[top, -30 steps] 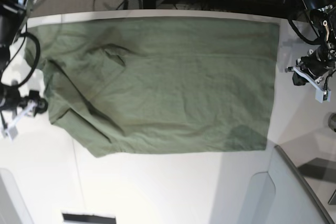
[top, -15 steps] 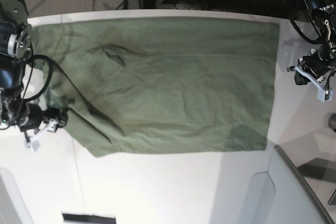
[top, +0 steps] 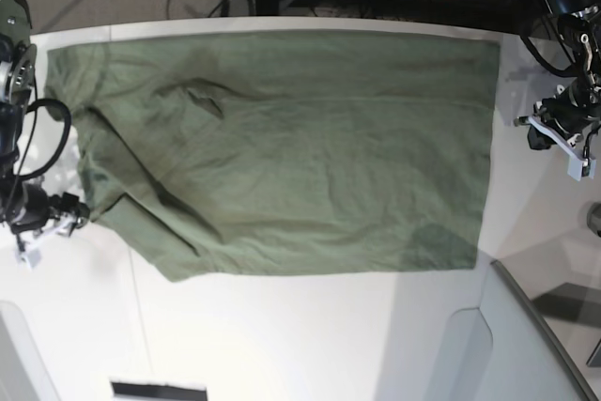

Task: Layout the t-shirt on the table in an organized manner, then fold the t-shirt properly
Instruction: 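Grasp the shirt side edge near the hem with the right gripper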

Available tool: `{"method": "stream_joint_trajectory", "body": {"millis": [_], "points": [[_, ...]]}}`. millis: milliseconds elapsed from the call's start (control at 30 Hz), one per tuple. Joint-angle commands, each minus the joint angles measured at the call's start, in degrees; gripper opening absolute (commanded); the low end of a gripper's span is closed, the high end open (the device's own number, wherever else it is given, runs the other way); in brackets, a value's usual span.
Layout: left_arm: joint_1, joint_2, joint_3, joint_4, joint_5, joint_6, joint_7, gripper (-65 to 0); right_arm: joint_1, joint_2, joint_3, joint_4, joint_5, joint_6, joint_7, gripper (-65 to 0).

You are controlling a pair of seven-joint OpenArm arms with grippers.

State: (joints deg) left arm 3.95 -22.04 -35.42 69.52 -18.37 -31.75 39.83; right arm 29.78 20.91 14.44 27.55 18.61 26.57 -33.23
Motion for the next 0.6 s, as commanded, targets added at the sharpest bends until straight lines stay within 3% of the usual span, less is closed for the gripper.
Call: {"method": "stream_joint_trajectory", "body": {"millis": [0,333,567], "points": [[-0.7,-1.0,-0.3,0.9,-0.6,-0.1,-1.0,-60.1,1.1,1.0,0.0,0.6,0.7,0.4,1.5,-33.8],[-0.7,-0.9,-0.2,0.9,-0.6,-0.1,-1.0,-60.1,0.7,0.6,0.0,-2.6,0.7,0.1,4.0,-33.8],[-0.6,-0.9,-0.2,0.9,-0.6,-0.1,-1.0,-60.1,0.8,-1.7,0.0,-2.9,0.7,0.4,4.1,-33.8]]}}
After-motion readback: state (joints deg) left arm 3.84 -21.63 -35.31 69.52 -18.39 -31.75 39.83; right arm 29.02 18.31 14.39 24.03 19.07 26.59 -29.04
